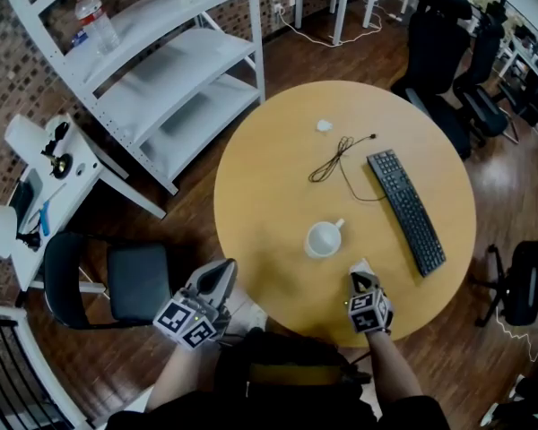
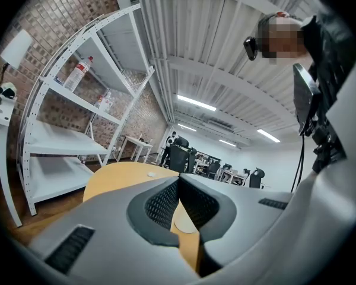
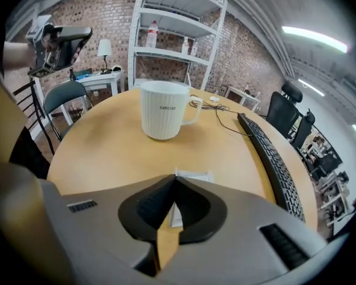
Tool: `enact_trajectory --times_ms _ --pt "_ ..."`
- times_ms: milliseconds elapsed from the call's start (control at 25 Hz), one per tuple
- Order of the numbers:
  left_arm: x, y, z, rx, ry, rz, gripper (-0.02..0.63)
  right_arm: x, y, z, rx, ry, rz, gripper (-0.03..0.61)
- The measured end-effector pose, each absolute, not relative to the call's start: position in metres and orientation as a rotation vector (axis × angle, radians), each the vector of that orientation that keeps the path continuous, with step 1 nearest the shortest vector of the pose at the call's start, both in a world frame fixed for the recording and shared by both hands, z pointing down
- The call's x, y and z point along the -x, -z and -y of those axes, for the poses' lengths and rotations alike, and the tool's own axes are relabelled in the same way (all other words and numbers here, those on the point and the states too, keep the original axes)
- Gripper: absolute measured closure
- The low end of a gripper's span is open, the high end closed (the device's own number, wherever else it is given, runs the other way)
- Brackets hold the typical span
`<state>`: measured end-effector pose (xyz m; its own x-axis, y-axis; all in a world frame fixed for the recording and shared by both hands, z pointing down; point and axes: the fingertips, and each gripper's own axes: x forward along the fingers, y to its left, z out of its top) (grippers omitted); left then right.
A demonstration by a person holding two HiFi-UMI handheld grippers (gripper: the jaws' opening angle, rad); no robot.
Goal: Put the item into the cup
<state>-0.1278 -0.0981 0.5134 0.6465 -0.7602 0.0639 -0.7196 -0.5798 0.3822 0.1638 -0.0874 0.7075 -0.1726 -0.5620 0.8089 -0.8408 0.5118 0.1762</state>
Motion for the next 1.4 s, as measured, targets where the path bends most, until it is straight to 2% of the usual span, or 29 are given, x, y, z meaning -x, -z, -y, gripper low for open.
enact_trajectory --times_ms 400,840,1400 --pt "0.108 -0.492 0.117 -2.569 0.195 1.107 0.621 -0.194 -0.599 0.115 -1.525 -0.618 2.109 0.584" --pt "0.104 -0.466 0.130 -2.616 0.293 1.165 0.621 -0.167 -0.509 0.165 -1.491 -0.398 2.344 0.584" --pt "0.168 -0.473 0.111 -2.476 0.340 1.407 0.621 -0.094 -0.522 0.187 -1.251 -0.462 2.417 0.584"
